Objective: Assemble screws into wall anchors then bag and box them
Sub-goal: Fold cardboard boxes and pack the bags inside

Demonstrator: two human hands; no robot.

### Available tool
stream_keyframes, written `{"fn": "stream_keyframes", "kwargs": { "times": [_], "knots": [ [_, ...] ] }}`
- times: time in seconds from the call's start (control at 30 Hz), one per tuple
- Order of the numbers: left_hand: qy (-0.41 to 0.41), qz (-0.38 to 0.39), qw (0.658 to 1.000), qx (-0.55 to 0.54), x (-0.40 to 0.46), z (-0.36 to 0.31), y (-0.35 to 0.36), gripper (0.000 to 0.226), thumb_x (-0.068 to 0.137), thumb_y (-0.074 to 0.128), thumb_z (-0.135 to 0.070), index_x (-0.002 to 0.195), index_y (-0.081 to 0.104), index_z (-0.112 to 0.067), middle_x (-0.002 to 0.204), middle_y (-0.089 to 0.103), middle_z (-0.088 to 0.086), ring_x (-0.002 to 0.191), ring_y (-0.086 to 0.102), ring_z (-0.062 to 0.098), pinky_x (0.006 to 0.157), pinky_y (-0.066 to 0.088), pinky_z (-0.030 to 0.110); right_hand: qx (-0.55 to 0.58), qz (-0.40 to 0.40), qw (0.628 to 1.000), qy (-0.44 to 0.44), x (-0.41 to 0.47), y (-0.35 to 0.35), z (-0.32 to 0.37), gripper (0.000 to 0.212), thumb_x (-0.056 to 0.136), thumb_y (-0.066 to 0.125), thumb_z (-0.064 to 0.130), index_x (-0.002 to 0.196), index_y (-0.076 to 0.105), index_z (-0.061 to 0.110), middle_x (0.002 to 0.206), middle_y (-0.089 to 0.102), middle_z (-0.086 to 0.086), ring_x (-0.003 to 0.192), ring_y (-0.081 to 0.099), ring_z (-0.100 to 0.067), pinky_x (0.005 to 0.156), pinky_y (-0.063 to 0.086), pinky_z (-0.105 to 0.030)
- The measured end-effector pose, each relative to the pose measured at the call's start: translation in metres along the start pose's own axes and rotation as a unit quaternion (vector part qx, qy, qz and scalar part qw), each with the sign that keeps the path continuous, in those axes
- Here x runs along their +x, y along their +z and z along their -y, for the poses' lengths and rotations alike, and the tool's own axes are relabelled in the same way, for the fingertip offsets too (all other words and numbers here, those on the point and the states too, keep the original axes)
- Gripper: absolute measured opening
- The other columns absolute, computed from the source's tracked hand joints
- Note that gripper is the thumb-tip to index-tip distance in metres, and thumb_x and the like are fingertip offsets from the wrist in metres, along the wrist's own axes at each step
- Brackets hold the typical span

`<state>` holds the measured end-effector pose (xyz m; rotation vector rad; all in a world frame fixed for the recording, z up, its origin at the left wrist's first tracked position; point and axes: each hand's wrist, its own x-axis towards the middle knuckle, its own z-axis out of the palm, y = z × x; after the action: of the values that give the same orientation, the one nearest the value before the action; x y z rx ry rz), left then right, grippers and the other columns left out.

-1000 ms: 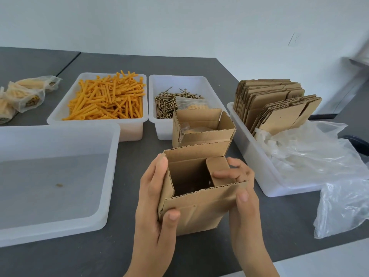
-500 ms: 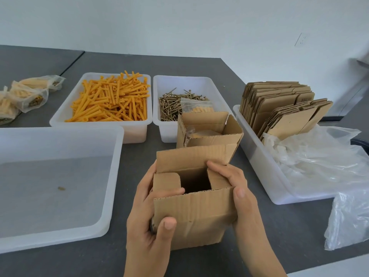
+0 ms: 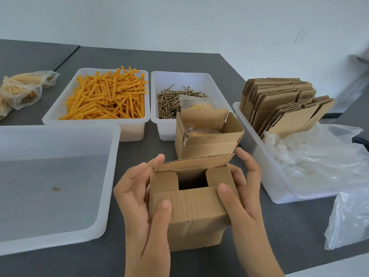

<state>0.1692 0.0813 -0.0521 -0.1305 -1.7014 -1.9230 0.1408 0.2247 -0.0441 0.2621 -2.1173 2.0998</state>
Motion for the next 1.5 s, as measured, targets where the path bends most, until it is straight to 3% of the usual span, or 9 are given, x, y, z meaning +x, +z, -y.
{"fn": "stream_keyframes", "kwargs": {
  "times": [0.17, 0.3, 0.57, 0.8, 0.93, 1.13, 1.3, 1.4, 1.5],
  "knots": [
    [-0.010, 0.028, 0.997, 0.075, 0.000, -0.001, -0.002, 0.044, 0.084, 0.045, -0.032, 0.127, 0.050, -0.036, 0.141, 0.053, -0.014, 0.132, 0.049, 0.011, 0.099, 0.043, 0.030, -0.041, 0.008, 0.997, -0.065, -0.001, -0.001, 0.001, 0.018, 0.092, 0.054, 0.025, 0.105, 0.067, 0.025, 0.112, 0.063, 0.004, 0.115, 0.056, -0.010, 0.091, 0.041, -0.013],
    [-0.019, 0.025, 0.995, 0.099, -0.001, -0.001, -0.002, 0.044, 0.084, 0.043, -0.034, 0.126, 0.051, -0.023, 0.142, 0.051, -0.018, 0.131, 0.048, 0.007, 0.097, 0.039, 0.029, -0.038, 0.012, 0.998, -0.056, -0.001, 0.001, 0.001, 0.028, 0.090, 0.052, 0.034, 0.094, 0.077, 0.022, 0.120, 0.064, 0.003, 0.129, 0.049, -0.013, 0.095, 0.037, -0.013],
    [-0.029, 0.060, 0.990, 0.124, 0.000, -0.006, -0.008, 0.052, 0.086, 0.042, -0.036, 0.137, 0.041, -0.028, 0.152, 0.038, -0.022, 0.138, 0.039, 0.005, 0.104, 0.037, 0.015, -0.079, 0.035, 0.991, -0.100, 0.000, -0.003, -0.002, 0.033, 0.093, 0.048, 0.033, 0.105, 0.077, 0.026, 0.133, 0.059, -0.006, 0.138, 0.040, -0.019, 0.110, 0.033, -0.036],
    [0.010, 0.129, 0.970, 0.208, 0.002, -0.015, -0.015, 0.049, 0.095, 0.042, -0.018, 0.140, 0.042, -0.037, 0.157, 0.024, -0.028, 0.145, 0.025, -0.002, 0.111, 0.025, 0.013, -0.180, 0.068, 0.974, -0.121, 0.004, -0.011, -0.001, 0.035, 0.098, 0.043, 0.036, 0.122, 0.069, 0.034, 0.146, 0.045, 0.014, 0.143, 0.034, -0.012, 0.112, 0.032, -0.034],
    [-0.009, 0.215, 0.925, 0.313, 0.010, -0.026, -0.023, 0.047, 0.098, 0.029, -0.031, 0.139, 0.040, -0.050, 0.158, 0.007, -0.036, 0.150, -0.001, -0.003, 0.122, 0.012, 0.032, -0.243, 0.116, 0.956, -0.114, 0.005, -0.019, 0.003, 0.038, 0.097, 0.043, 0.050, 0.131, 0.060, 0.043, 0.156, 0.030, 0.016, 0.144, 0.030, -0.007, 0.111, 0.029, -0.036],
    [-0.065, 0.358, 0.749, 0.554, 0.025, -0.051, -0.039, 0.057, 0.073, -0.020, -0.058, 0.126, -0.016, -0.079, 0.140, -0.043, -0.041, 0.134, -0.041, -0.008, 0.122, -0.012, 0.038, -0.334, 0.232, 0.906, -0.118, 0.010, -0.032, 0.009, 0.060, 0.086, 0.043, 0.075, 0.142, 0.037, 0.056, 0.160, 0.009, 0.022, 0.146, 0.021, -0.010, 0.110, 0.038, -0.047],
    [-0.053, 0.354, 0.704, 0.613, 0.027, -0.054, -0.036, 0.056, 0.073, -0.023, -0.056, 0.126, -0.030, -0.074, 0.142, -0.045, -0.036, 0.133, -0.047, 0.000, 0.112, -0.023, 0.046, -0.334, 0.242, 0.901, -0.130, 0.016, -0.034, 0.010, 0.065, 0.082, 0.046, 0.078, 0.142, 0.040, 0.054, 0.158, 0.015, 0.019, 0.141, 0.029, -0.010, 0.110, 0.038, -0.043],
    [-0.023, 0.347, 0.688, 0.637, 0.028, -0.056, -0.027, 0.058, 0.085, -0.011, -0.065, 0.143, -0.016, -0.060, 0.161, -0.018, -0.021, 0.148, -0.028, 0.017, 0.107, -0.023, 0.061, -0.324, 0.233, 0.906, -0.139, 0.017, -0.033, 0.007, 0.067, 0.081, 0.046, 0.079, 0.141, 0.044, 0.050, 0.157, 0.021, 0.016, 0.142, 0.030, -0.010, 0.110, 0.039, -0.040],
    [0.006, 0.360, 0.645, 0.674, 0.031, -0.051, -0.014, 0.070, 0.075, -0.019, -0.076, 0.136, -0.039, -0.048, 0.160, -0.029, -0.012, 0.144, -0.037, 0.024, 0.099, -0.030, 0.068, -0.305, 0.217, 0.917, -0.138, 0.017, -0.034, 0.006, 0.070, 0.080, 0.047, 0.079, 0.141, 0.048, 0.045, 0.157, 0.024, 0.015, 0.143, 0.030, -0.008, 0.111, 0.039, -0.041]
  ]
}}
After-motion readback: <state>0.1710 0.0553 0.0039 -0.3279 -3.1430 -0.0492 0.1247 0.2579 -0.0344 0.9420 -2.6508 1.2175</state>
